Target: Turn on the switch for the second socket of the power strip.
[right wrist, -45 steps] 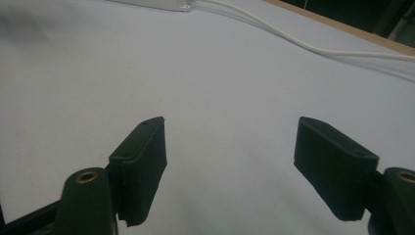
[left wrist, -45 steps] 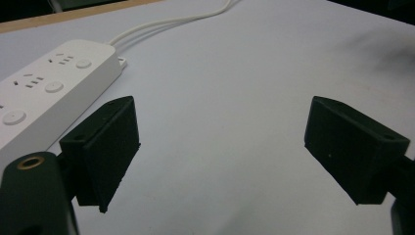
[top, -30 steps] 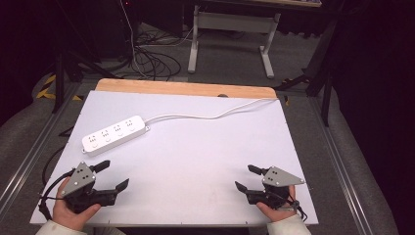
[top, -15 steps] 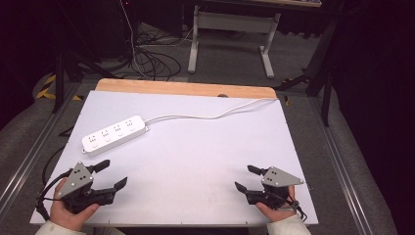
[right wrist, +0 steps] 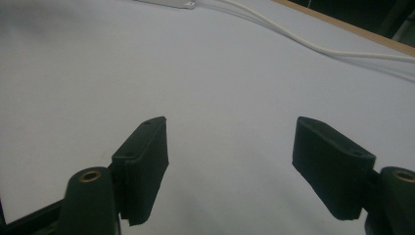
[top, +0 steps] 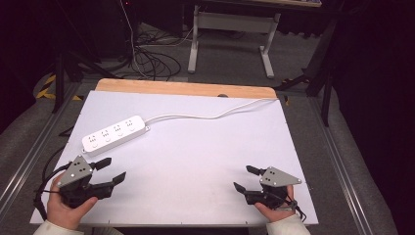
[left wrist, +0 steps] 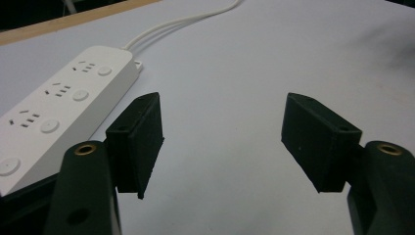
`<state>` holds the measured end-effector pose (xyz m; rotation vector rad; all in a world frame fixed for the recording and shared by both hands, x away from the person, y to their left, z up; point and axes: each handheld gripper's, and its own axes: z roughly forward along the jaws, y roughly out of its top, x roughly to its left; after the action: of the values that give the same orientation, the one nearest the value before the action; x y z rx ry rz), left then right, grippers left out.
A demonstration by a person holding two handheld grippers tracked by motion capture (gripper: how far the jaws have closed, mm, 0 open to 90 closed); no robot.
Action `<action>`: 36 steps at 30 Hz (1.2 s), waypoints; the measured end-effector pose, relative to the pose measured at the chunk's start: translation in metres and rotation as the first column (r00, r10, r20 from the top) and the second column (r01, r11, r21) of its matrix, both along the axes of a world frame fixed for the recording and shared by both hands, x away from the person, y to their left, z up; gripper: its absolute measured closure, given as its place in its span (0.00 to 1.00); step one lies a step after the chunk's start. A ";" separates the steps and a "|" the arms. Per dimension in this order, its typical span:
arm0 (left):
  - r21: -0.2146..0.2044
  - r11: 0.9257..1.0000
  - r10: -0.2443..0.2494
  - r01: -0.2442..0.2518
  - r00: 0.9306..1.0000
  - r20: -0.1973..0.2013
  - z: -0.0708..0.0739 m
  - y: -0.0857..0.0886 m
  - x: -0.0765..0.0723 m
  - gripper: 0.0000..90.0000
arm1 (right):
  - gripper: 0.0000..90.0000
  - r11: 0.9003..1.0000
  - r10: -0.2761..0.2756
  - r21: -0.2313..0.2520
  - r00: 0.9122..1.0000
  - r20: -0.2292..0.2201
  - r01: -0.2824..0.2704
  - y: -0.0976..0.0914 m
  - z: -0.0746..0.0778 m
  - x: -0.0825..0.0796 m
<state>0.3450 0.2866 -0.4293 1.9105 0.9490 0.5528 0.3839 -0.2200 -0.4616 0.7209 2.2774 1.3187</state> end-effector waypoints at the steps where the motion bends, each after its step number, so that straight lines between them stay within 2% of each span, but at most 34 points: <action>1: 0.006 1.000 0.005 -0.005 1.000 -0.005 0.001 0.001 0.001 0.39 | 0.33 1.000 0.003 -0.003 1.000 0.001 -0.003 0.000 0.000 0.000; 3: 0.014 1.000 -0.003 0.003 1.000 -0.025 0.005 0.004 0.002 0.42 | 0.33 1.000 0.001 -0.006 1.000 0.002 -0.001 0.000 0.000 0.000; 5: 0.002 1.000 -0.017 0.017 0.999 -0.051 0.008 0.008 0.005 0.43 | 0.33 1.000 0.001 -0.006 1.000 0.002 -0.001 0.000 0.000 0.000; 9: -0.003 1.000 -0.018 0.018 0.998 -0.062 0.012 0.012 0.007 0.44 | 0.33 1.000 -0.002 -0.005 1.000 -0.004 0.002 0.001 -0.001 0.000; 12: -0.018 0.999 -0.035 0.033 0.995 -0.096 0.017 0.016 0.013 0.44 | 0.33 1.000 -0.002 -0.009 1.000 -0.005 0.002 0.001 -0.001 0.000; 15: -0.007 1.000 -0.021 0.020 0.996 -0.090 0.021 0.017 0.015 0.45 | 0.33 1.000 -0.004 -0.008 1.000 -0.007 0.004 0.001 -0.001 0.000; 23: -0.044 0.997 0.055 -0.058 0.996 -0.072 0.033 0.022 0.021 0.49 | 0.33 1.000 -0.003 -0.008 1.000 -0.004 0.003 0.002 -0.001 0.001; 24: -0.038 0.997 0.060 -0.063 0.996 -0.066 0.034 0.024 0.022 0.49 | 0.33 1.000 -0.003 -0.007 1.000 -0.004 0.003 0.002 -0.001 0.001; 25: -0.051 0.997 0.060 -0.063 0.996 -0.069 0.035 0.024 0.023 0.50 | 0.33 1.000 -0.004 -0.007 1.000 -0.004 0.004 0.002 -0.001 0.001; 36: -0.033 0.997 0.064 -0.065 0.997 -0.040 0.047 0.026 0.033 0.47 | 0.33 1.000 -0.004 -0.011 1.000 -0.003 0.004 0.002 -0.001 0.001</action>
<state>0.3780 0.3123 -0.3823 1.8709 1.0420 0.5358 0.3844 -0.2182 -0.4629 0.7238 2.2824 1.3024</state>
